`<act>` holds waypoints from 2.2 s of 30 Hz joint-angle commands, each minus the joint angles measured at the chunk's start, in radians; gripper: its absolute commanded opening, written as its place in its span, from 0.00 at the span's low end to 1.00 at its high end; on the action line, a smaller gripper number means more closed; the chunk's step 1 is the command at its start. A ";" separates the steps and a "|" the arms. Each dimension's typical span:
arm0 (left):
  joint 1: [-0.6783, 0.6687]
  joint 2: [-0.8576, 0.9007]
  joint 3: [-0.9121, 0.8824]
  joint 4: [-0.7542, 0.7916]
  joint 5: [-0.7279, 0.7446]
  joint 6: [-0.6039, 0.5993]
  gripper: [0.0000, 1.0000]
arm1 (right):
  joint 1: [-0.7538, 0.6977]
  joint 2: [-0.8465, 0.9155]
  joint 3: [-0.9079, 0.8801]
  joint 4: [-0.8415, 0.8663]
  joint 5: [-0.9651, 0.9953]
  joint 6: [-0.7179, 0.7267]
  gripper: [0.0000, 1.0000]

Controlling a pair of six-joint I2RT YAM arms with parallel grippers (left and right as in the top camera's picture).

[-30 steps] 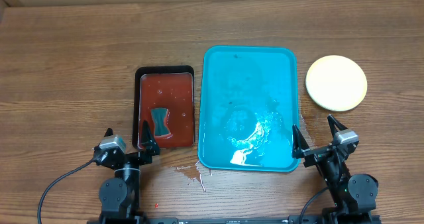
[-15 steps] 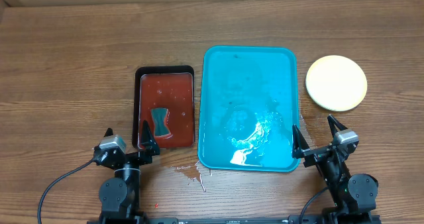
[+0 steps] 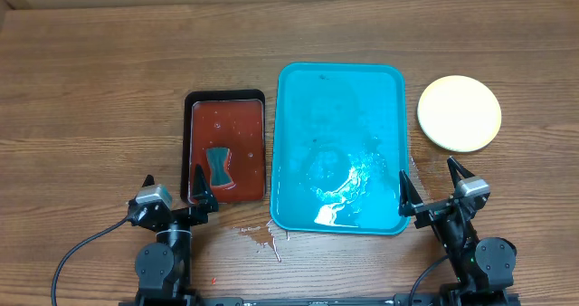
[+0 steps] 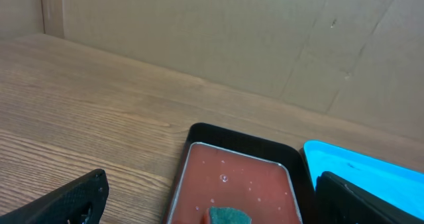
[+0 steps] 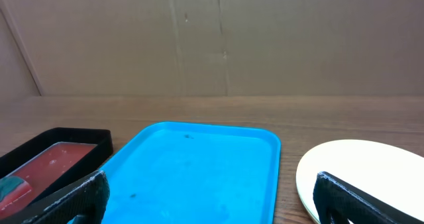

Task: Clean dirty plates on tray and stack at the side

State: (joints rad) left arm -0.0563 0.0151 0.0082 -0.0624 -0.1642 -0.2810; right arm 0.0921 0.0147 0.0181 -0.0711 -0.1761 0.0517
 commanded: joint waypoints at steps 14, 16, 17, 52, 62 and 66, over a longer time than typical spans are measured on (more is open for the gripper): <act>0.005 -0.009 -0.003 0.000 0.008 0.005 1.00 | 0.000 -0.010 -0.010 0.006 0.003 0.000 1.00; 0.005 -0.009 -0.003 0.000 0.008 0.005 1.00 | 0.000 -0.010 -0.010 0.006 0.003 0.000 1.00; 0.005 -0.009 -0.003 0.000 0.008 0.005 1.00 | 0.000 -0.010 -0.010 0.006 0.003 0.000 1.00; 0.005 -0.009 -0.003 0.000 0.008 0.005 1.00 | 0.000 -0.010 -0.010 0.002 0.049 0.000 1.00; 0.005 -0.009 -0.003 0.000 0.008 0.005 1.00 | 0.000 -0.010 -0.010 0.001 0.071 0.000 1.00; 0.005 -0.009 -0.003 0.000 0.008 0.005 1.00 | 0.000 -0.010 -0.010 0.001 0.071 0.000 1.00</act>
State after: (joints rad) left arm -0.0563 0.0151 0.0082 -0.0624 -0.1642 -0.2810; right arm 0.0925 0.0147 0.0181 -0.0715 -0.1219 0.0517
